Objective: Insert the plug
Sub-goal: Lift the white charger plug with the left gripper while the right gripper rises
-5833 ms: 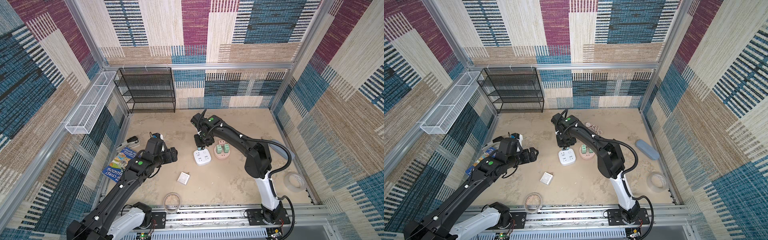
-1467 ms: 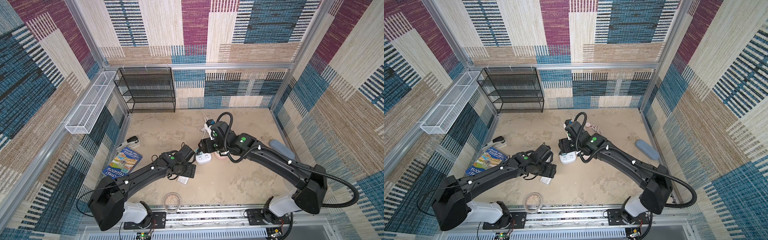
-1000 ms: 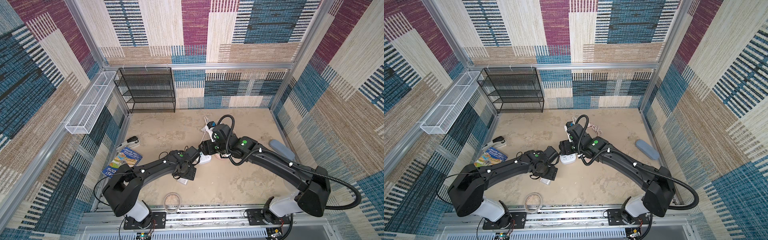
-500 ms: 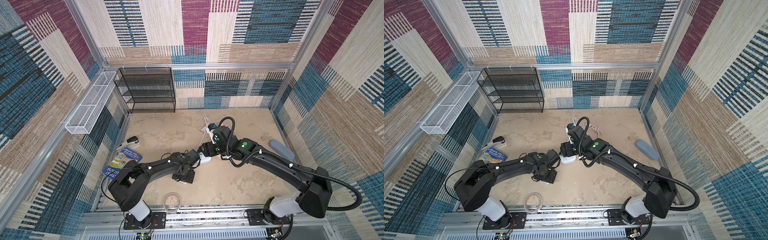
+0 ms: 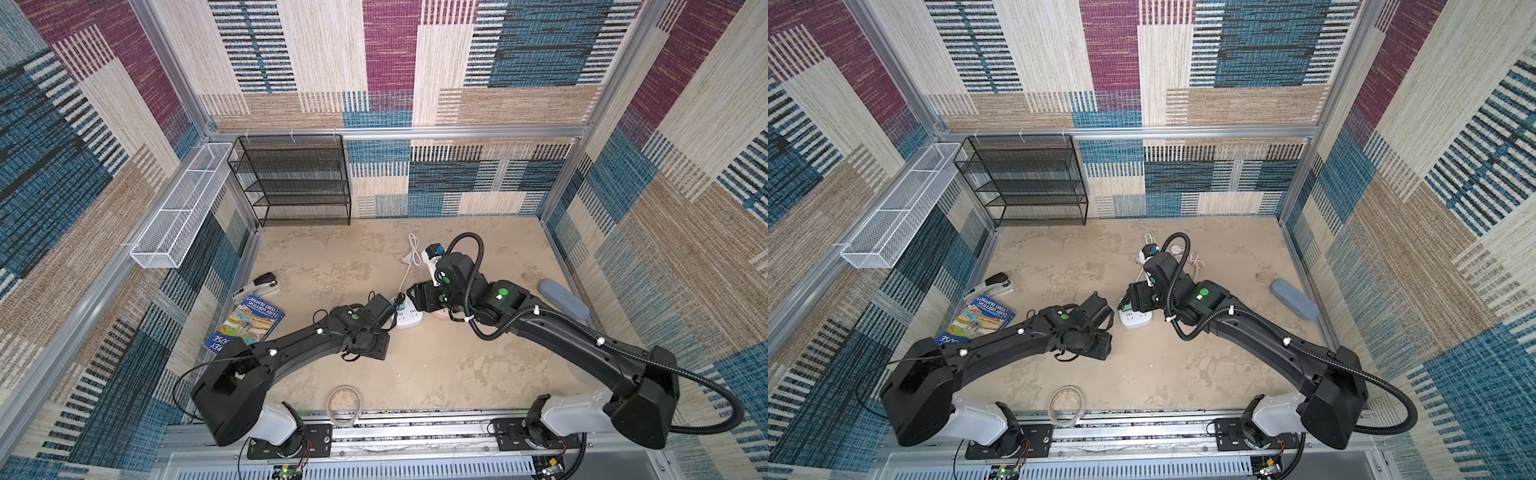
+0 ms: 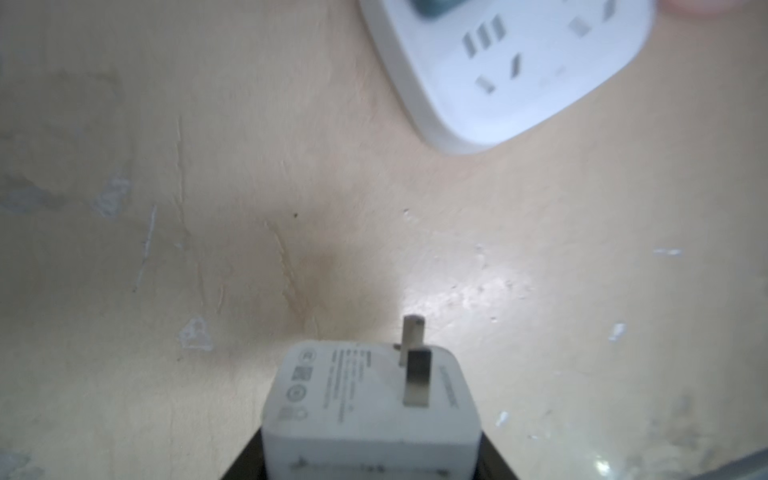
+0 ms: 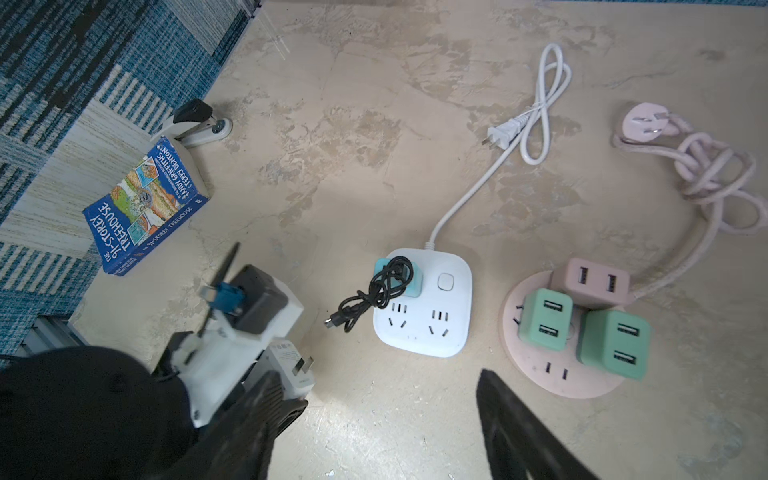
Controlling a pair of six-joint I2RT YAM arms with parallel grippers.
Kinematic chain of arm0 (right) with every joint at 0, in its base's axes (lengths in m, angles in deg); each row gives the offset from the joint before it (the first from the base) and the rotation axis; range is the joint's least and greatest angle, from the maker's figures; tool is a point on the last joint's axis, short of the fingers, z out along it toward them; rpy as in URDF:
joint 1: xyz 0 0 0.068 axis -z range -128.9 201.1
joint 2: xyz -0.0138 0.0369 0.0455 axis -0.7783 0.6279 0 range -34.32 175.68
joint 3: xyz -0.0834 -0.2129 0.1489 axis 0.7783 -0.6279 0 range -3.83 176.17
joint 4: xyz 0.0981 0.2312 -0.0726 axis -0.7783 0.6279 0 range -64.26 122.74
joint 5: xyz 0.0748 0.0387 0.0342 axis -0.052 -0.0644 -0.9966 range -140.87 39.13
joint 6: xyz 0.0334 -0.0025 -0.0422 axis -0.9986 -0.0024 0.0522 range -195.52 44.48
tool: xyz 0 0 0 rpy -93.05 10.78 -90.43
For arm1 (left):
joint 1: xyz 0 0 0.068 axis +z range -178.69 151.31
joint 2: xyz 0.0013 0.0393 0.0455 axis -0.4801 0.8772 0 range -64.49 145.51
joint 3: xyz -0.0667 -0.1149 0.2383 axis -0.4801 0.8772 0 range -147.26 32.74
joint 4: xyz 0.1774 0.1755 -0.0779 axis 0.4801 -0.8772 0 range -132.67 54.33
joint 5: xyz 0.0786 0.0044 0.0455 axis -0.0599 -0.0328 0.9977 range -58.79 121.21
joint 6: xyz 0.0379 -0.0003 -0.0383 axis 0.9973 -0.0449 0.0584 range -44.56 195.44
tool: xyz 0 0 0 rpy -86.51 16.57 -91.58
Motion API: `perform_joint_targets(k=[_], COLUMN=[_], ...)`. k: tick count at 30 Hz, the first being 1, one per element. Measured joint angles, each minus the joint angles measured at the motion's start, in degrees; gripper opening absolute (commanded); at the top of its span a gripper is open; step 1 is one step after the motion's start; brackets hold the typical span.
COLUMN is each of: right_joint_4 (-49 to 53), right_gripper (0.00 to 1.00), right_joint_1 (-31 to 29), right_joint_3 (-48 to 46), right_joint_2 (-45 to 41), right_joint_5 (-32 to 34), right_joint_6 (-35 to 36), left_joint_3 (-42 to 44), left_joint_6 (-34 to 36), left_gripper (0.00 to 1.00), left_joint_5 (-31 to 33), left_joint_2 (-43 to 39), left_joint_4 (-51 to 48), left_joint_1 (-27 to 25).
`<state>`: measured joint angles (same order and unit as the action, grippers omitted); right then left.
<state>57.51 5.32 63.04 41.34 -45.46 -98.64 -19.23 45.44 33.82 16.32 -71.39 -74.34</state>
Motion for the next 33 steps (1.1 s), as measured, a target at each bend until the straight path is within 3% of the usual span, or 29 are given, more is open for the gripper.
perform_joint_targets(k=[5,8,16,24,27,33], right_joint_4=[-4.5,-8.98,-17.9,-20.33,-20.63,-26.77], right_gripper=[0.73,0.72,0.71,0.7,0.7,0.73], right_joint_1=[0.02,0.04,0.04,0.04,0.04,0.04], right_joint_3=[-6.99,-11.17,-16.61,-16.98,-17.4,-22.23], right_joint_2=[-7.5,-11.67,-23.45,-21.92,-20.35,-20.65], right_joint_5=[1.75,1.66,6.23,7.06,6.56,3.52], right_joint_6=[-1.2,-1.46,0.92,3.06,3.04,3.85], left_joint_3=[-0.24,2.19,12.44,13.49,10.56,6.05], left_joint_6=[-5.11,-6.8,5.49,7.56,2.43,-21.9], left_gripper=[0.0,0.0,0.0,0.0,0.0,0.0], left_joint_5=[-1.88,-6.12,-12.26,-14.67,-10.4,0.02], left_joint_2=[-10.25,-17.31,-34.12,-35.23,-33.09,-31.8], left_joint_4=[5.66,15.15,32.98,38.66,37.24,35.69], left_joint_1=[2.12,2.34,2.32,2.12,2.38,6.03])
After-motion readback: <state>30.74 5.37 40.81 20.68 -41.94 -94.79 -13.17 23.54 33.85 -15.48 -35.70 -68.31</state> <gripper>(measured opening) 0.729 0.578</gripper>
